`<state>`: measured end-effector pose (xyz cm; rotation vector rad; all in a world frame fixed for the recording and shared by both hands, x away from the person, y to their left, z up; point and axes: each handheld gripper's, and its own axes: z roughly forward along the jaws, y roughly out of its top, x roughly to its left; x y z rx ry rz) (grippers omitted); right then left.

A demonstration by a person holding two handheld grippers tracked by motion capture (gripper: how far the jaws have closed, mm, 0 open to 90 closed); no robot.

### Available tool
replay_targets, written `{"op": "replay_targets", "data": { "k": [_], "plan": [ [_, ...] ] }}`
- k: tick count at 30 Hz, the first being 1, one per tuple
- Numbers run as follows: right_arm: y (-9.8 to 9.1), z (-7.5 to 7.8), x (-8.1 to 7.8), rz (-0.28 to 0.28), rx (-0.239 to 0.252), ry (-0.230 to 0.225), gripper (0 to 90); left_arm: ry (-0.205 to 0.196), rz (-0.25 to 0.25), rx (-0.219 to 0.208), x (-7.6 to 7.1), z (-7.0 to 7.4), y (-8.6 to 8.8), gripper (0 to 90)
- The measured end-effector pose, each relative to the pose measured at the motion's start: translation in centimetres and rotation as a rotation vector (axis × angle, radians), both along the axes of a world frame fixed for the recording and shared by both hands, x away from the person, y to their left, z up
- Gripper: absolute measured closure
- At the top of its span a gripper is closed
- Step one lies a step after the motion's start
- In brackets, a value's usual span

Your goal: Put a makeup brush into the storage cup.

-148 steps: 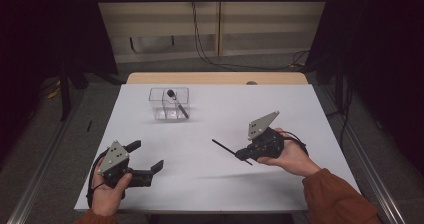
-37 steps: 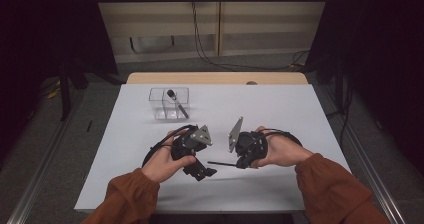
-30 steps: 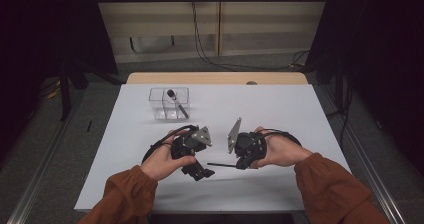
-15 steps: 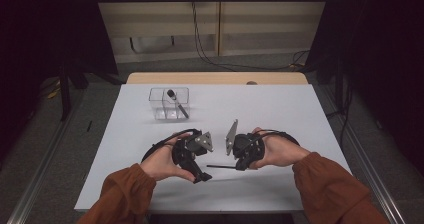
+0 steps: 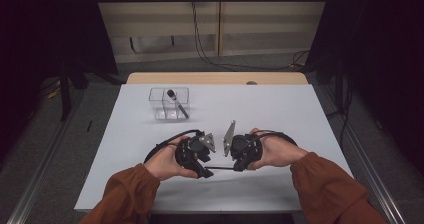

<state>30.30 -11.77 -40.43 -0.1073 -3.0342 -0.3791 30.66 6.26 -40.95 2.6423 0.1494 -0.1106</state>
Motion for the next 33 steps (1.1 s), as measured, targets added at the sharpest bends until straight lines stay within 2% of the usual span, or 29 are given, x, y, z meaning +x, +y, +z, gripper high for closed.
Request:
{"op": "replay_targets", "data": {
  "k": [1,3,5,9,10,13,17,21,27,31,33],
  "plan": [
    [-0.01,0.02,0.0,-0.001,0.003,-0.001,86.8,0.01,-0.009,0.004,0.02,-0.01,0.01,54.2],
    [-0.03,0.08,-0.02,-0.001,0.008,-0.002,86.8,0.009,0.008,-0.001,0.07,-0.12,0.07,56.6],
    [-0.07,0.09,-0.06,0.0,0.013,-0.005,86.8,0.018,0.003,-0.009,0.19,-0.23,0.19,65.0],
    [-0.03,0.1,-0.07,0.002,0.016,-0.007,86.8,0.034,0.036,-0.033,0.43,-0.27,0.25,67.5],
    [-0.01,0.09,-0.07,0.001,0.015,-0.011,86.8,0.05,0.029,-0.035,0.5,-0.24,0.22,70.4],
    [0.03,0.07,-0.03,-0.003,0.014,-0.013,86.8,0.06,0.019,-0.031,0.59,-0.22,0.13,76.9],
    [0.07,-0.01,0.01,0.007,0.015,-0.013,86.8,0.064,0.014,-0.028,0.49,-0.42,0.04,77.9],
    [0.19,-0.03,0.0,0.0,0.013,-0.015,86.8,0.06,-0.013,-0.025,0.6,-0.42,0.02,82.6],
    [0.18,-0.13,-0.01,0.003,0.018,-0.02,86.8,0.065,-0.01,-0.034,0.49,-0.51,0.06,83.7],
    [0.29,-0.24,-0.06,0.016,0.013,-0.027,86.5,0.065,-0.028,-0.027,0.38,-0.64,0.04,85.0],
    [0.27,-0.27,-0.05,0.014,0.006,-0.021,86.5,0.074,-0.016,-0.039,0.38,-0.69,0.03,85.2]
  ]
}}
